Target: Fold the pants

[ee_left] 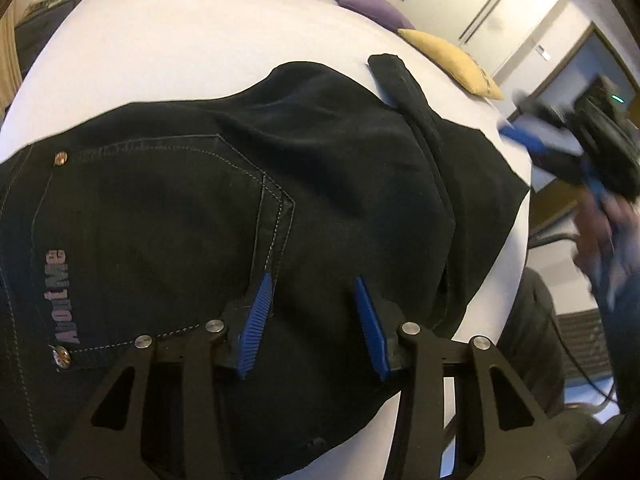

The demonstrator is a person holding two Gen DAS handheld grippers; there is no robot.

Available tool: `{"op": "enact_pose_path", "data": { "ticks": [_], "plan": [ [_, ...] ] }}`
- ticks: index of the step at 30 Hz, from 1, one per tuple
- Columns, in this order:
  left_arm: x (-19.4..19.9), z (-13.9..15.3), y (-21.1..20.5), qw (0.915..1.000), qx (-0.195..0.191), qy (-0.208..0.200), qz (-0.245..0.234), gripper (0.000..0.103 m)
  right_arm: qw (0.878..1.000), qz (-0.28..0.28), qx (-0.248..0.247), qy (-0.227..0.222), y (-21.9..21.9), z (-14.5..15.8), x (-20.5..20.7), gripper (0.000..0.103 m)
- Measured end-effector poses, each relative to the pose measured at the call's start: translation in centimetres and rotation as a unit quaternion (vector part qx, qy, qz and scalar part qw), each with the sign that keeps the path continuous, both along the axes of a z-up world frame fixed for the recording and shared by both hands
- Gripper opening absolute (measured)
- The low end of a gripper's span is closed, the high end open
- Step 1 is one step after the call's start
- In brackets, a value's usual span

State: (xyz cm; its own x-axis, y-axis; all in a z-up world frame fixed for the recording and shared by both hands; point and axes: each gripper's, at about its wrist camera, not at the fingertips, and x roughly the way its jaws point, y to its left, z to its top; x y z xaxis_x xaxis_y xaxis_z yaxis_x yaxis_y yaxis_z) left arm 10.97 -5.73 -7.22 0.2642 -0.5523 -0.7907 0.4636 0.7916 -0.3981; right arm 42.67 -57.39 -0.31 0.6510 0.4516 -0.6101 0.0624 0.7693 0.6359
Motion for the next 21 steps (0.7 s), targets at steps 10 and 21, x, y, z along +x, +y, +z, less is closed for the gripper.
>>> {"op": "enact_pose_path", "data": {
  "ticks": [10, 21],
  "plan": [
    [0.9, -1.4, 2.2, 0.9981, -0.051, 0.03, 0.016, 0.041, 0.977, -0.161, 0.13, 0.054, -10.3, -8.5, 15.4, 0.052],
    [1.2, -2.5, 4.4, 0.9945, -0.095, 0.042, 0.015, 0.041, 0.973, -0.16, 0.14, 0.088, -11.3, -13.7, 13.7, 0.045]
  ]
}}
